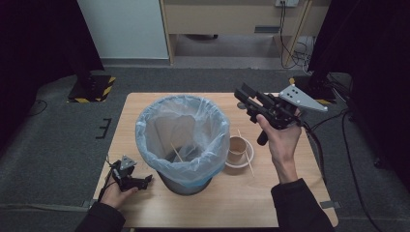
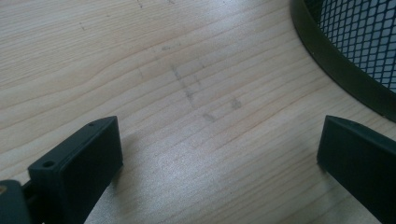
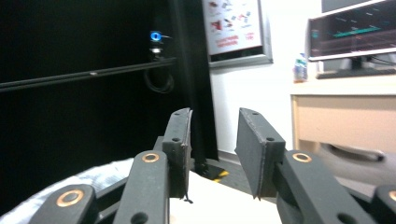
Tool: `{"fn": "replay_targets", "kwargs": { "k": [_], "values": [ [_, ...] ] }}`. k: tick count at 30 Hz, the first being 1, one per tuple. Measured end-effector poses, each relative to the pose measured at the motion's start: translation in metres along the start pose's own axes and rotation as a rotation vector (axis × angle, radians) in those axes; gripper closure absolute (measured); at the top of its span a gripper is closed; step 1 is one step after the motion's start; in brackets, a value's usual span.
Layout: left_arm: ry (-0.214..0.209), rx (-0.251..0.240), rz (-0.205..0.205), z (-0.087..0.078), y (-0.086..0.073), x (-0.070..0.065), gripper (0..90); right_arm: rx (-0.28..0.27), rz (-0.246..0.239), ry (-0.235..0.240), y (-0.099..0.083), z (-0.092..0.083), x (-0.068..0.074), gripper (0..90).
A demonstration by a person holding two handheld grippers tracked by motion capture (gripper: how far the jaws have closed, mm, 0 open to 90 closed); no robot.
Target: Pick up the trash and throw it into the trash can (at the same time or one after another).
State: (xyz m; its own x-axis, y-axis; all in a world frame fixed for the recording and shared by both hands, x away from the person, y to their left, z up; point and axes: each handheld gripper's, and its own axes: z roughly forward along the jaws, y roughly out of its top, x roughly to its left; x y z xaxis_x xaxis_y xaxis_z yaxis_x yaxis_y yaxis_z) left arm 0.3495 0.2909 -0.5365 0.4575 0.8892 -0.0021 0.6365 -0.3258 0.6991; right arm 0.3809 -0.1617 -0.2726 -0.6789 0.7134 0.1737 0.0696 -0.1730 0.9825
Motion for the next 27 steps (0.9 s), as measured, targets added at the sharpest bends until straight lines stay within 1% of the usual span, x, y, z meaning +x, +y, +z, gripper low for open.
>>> {"fn": "replay_targets", "kwargs": {
  "k": [2,3,4,9,14,16,17,18,19,20,21,23,27],
  "values": [
    [0.000,0.000,0.000,0.000,0.000,0.000,0.0,0.015,0.014,-0.026,-0.007,-0.006,-0.009,64.2],
    [0.000,0.000,0.000,0.000,0.000,0.000,0.0,0.027,0.025,-0.050,-0.015,-0.010,-0.018,64.0],
    [0.000,0.000,0.000,0.000,0.000,0.000,0.0,0.027,0.025,-0.050,-0.015,-0.010,-0.018,64.0],
    [0.000,0.000,0.000,0.000,0.000,0.000,0.0,0.073,0.033,-0.104,-0.038,-0.018,-0.038,63.2],
    [0.000,0.000,0.000,0.000,0.000,0.000,0.0,0.137,0.043,-0.151,-0.067,-0.027,-0.056,62.5],
    [0.000,0.000,0.000,0.000,0.000,0.000,0.0,0.159,0.048,-0.166,-0.077,-0.030,-0.061,62.2],
    [0.000,0.000,0.000,0.000,0.000,0.000,0.0,0.181,0.050,-0.182,-0.088,-0.034,-0.067,62.0],
    [0.000,0.000,0.000,0.000,0.000,0.000,0.0,0.181,0.050,-0.182,-0.088,-0.034,-0.067,62.0],
    [0.000,0.000,0.000,0.000,0.000,0.000,0.0,0.195,0.062,-0.196,-0.098,-0.039,-0.073,61.9],
    [0.000,0.000,0.000,0.000,0.000,0.000,0.0,0.210,0.067,-0.205,-0.102,-0.041,-0.076,61.8],
    [0.000,-0.001,0.000,0.000,0.000,0.000,0.0,0.228,0.066,-0.214,-0.105,-0.043,-0.079,61.7],
    [0.000,0.000,0.000,0.000,0.000,0.000,0.0,0.236,0.060,-0.223,-0.108,-0.045,-0.081,61.6],
    [0.000,0.000,0.000,0.000,0.000,0.000,0.0,0.282,0.068,-0.252,-0.122,-0.052,-0.089,61.3]
  ]
}}
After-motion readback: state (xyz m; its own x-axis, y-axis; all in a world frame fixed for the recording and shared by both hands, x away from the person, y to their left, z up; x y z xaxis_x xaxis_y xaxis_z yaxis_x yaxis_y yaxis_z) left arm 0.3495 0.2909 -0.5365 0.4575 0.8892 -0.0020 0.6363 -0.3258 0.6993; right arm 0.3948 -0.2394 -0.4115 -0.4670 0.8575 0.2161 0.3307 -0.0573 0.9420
